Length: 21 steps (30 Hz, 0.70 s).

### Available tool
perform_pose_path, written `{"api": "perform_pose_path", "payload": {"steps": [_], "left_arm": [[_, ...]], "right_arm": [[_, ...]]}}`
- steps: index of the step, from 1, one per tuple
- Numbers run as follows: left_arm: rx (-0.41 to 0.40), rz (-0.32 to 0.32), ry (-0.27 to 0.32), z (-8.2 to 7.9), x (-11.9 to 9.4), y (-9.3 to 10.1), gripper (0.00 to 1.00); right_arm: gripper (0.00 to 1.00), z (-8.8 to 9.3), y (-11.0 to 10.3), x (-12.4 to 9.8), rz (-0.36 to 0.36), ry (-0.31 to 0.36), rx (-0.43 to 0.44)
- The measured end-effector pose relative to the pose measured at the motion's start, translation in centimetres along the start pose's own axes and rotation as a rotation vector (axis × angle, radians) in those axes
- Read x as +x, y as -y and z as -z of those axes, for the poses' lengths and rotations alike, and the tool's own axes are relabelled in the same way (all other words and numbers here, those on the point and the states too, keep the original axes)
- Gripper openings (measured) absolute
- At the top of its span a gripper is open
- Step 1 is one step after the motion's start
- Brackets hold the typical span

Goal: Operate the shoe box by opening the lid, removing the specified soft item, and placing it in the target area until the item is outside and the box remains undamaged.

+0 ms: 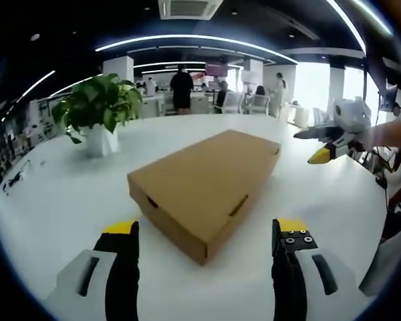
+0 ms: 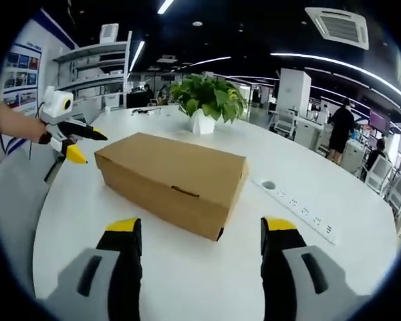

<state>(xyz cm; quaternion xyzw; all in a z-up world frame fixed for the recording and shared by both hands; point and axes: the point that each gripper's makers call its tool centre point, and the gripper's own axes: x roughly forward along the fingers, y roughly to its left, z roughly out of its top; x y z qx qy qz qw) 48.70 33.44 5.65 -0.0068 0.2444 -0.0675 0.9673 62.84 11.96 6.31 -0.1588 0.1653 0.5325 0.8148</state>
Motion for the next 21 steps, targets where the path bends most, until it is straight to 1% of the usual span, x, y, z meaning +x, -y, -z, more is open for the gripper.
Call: {"api": "perform_pose_path", "payload": {"steps": [3,8,12,15,19,21], "left_arm": [[0.002,-0.003,-0.004,0.2,0.3,0.1,0.82],[-0.014,-0.018,-0.002,0.2,1.0,-0.1,0.8],[-0.021,-0.031,0.002,0.1,1.6,-0.2,0.79],[-0.028,-0.043,-0.001,0.1,2.0,-0.3,0.78],[-0.029,-0.047,-0.006,0.1,2.5,0.0,0.76],[-0.024,-0.044,-0.014,0.3,2.8,0.0,0.75]], "right_arm": [[0.65,0.0,0.3,1.0,-0.017,-0.011,-0.021],[0.63,-0.4,0.5,2.2,-0.037,-0.02,-0.028],[0.62,-0.3,0.9,3.1,-0.048,-0.03,-0.018],[0.6,-0.4,0.8,3.8,-0.064,-0.035,-0.008],[0.57,0.0,0.3,4.8,-0.091,-0.076,-0.059],[0.57,0.0,0.3,5.2,-0.099,-0.081,-0.055]]}}
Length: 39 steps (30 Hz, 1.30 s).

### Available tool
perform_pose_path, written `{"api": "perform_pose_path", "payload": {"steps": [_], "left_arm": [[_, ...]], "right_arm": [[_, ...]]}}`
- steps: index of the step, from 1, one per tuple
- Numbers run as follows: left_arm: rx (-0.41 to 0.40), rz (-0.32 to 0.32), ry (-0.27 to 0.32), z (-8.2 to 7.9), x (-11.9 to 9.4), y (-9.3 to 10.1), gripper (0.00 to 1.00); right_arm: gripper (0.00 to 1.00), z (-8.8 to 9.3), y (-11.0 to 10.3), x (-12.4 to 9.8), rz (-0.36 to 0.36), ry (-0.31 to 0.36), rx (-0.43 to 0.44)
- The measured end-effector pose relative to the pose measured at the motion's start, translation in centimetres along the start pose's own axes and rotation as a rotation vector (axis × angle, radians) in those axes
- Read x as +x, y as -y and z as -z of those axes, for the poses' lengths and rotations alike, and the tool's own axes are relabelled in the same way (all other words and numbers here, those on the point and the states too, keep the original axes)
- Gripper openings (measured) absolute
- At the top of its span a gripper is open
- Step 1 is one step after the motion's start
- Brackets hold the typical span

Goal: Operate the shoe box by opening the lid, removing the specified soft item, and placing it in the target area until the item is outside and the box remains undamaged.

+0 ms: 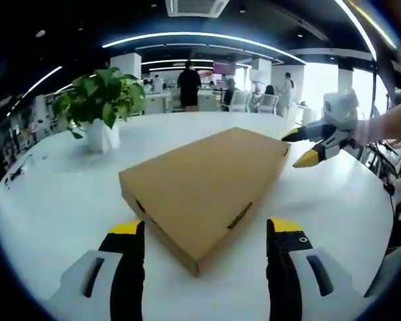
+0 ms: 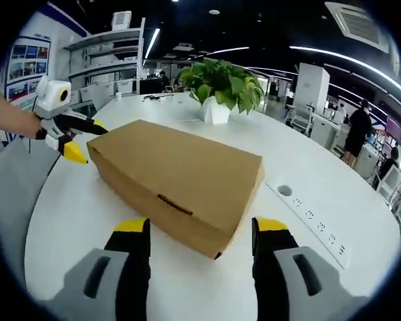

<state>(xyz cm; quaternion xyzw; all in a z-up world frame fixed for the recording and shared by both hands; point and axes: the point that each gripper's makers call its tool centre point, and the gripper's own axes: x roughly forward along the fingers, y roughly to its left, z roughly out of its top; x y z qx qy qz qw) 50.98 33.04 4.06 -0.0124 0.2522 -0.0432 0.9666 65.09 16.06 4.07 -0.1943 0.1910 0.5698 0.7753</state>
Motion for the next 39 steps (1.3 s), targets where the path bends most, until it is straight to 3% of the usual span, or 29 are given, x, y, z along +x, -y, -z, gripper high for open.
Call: {"api": "perform_pose_path", "payload": {"steps": [10,20,29,39], "left_arm": [[-0.009,-0.023,-0.015,0.1,1.0,-0.5,0.72],[-0.006,-0.04,-0.02,0.3,1.4,-1.1,0.68],[0.003,-0.022,-0.03,0.2,1.3,-1.3,0.66],[0.016,0.013,-0.047,0.4,1.1,-1.5,0.65]], "right_arm": [[0.5,0.4,0.3,1.5,-0.006,-0.03,0.009],[0.51,0.3,0.0,1.5,-0.01,-0.024,0.045],[0.5,0.2,-0.3,1.3,-0.013,-0.021,0.096],[0.46,0.8,-1.2,0.4,0.005,-0.048,0.074]]}}
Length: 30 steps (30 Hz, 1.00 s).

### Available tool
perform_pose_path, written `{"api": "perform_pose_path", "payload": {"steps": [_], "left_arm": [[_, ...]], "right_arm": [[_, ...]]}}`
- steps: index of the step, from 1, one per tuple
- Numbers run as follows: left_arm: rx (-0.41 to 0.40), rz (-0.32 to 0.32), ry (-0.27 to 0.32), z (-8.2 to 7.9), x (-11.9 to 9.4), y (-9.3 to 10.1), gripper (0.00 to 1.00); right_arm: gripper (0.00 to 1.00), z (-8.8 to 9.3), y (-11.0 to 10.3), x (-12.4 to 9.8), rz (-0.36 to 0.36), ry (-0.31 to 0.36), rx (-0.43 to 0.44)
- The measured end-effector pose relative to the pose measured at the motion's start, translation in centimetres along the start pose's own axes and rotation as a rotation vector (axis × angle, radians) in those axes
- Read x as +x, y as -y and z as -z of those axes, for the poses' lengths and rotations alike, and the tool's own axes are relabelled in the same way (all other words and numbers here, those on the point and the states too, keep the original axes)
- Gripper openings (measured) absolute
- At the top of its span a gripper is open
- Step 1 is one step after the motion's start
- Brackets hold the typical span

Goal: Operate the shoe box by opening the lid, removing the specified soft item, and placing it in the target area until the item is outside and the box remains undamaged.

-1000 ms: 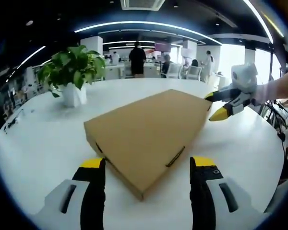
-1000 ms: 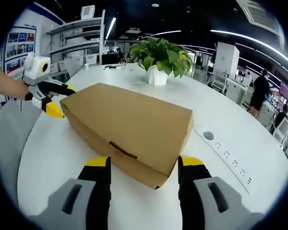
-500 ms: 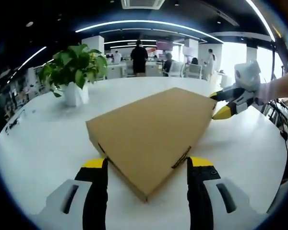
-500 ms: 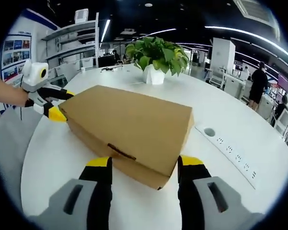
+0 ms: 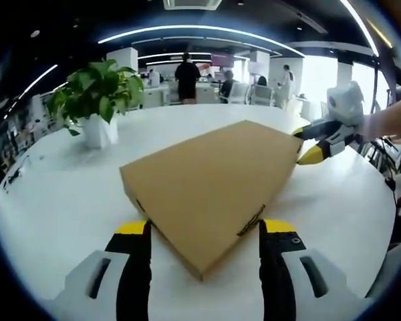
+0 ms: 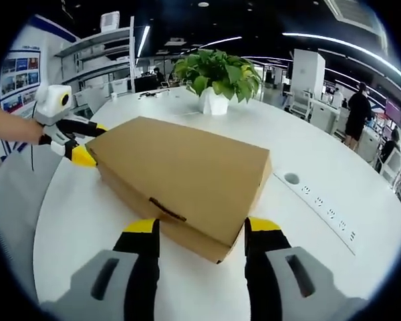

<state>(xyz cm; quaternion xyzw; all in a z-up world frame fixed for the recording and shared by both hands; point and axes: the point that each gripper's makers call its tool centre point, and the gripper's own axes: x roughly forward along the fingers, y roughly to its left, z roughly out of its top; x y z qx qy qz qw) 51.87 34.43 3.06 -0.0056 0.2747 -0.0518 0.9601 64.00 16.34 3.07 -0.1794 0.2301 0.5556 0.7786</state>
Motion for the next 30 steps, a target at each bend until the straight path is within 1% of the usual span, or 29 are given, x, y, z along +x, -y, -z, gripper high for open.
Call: {"api": "perform_pose_path", "payload": {"steps": [3,8,11,19,30], "left_arm": [[0.011,0.018,-0.009,0.1,-0.2,0.1,0.65],[0.031,0.052,-0.023,0.3,-0.5,-0.2,0.65],[0.044,0.073,-0.033,0.4,-0.8,-0.2,0.65],[0.082,0.131,-0.06,0.7,-1.2,-0.5,0.65],[0.129,0.204,-0.105,0.9,-2.4,-0.2,0.64]], "right_arm": [[0.45,0.3,-0.3,-0.3,0.008,-0.003,-0.002],[0.42,0.7,-1.2,-1.0,0.019,-0.007,-0.003],[0.41,0.8,-1.8,-1.5,0.02,-0.007,0.016],[0.38,1.4,-3.3,-2.5,0.031,-0.01,0.027],[0.36,1.9,-5.4,-3.6,0.06,0.015,0.071]]}}
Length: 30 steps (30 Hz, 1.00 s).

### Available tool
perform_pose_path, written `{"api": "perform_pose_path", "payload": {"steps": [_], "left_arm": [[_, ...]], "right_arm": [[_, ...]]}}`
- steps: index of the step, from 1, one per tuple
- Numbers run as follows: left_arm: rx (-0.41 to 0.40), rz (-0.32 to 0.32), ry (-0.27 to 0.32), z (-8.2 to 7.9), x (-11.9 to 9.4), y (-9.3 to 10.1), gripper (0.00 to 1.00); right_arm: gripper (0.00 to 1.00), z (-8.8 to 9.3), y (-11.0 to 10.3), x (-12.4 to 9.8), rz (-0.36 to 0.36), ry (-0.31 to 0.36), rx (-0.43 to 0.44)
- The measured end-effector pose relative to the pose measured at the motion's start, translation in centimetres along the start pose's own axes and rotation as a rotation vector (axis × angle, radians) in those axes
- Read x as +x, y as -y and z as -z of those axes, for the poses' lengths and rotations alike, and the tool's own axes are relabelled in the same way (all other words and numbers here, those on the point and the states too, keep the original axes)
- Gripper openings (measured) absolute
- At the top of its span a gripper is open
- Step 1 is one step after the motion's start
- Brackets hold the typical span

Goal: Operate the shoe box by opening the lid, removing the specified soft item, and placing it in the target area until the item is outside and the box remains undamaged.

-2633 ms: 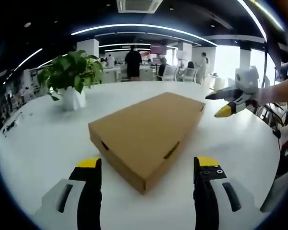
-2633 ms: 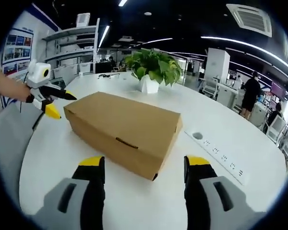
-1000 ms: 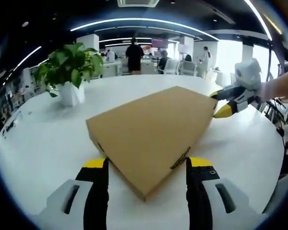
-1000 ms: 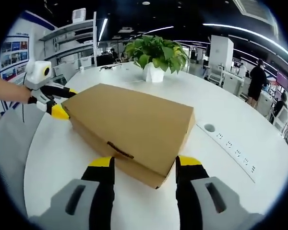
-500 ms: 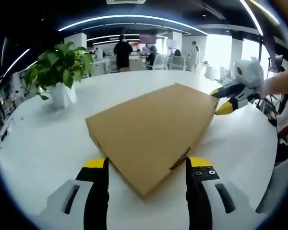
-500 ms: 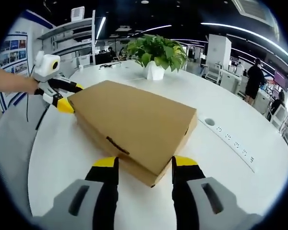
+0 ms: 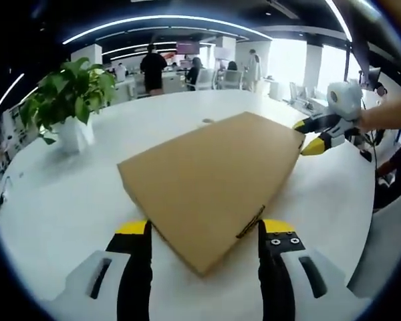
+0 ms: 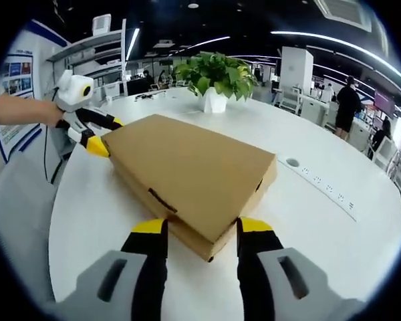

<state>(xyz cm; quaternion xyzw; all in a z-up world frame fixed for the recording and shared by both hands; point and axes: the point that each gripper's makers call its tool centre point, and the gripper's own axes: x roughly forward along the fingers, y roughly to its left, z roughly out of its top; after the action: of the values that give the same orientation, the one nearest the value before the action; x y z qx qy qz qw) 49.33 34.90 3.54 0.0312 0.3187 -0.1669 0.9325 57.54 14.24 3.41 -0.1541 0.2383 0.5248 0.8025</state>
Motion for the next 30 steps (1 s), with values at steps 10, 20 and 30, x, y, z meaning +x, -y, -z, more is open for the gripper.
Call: {"api": "perform_pose_path", "payload": {"steps": [10,20,30], "left_arm": [[0.036,0.05,-0.039,0.9,-1.5,0.3,0.64],[0.034,0.087,-0.073,2.5,-3.3,0.4,0.62],[0.058,0.119,-0.086,3.9,-5.1,0.6,0.62]], "right_arm": [[0.34,0.6,-2.6,-1.2,0.007,0.018,0.032],[0.33,1.3,-6.0,-2.2,0.001,0.029,0.039],[0.32,1.8,-9.1,-3.3,0.016,0.066,0.091]]}}
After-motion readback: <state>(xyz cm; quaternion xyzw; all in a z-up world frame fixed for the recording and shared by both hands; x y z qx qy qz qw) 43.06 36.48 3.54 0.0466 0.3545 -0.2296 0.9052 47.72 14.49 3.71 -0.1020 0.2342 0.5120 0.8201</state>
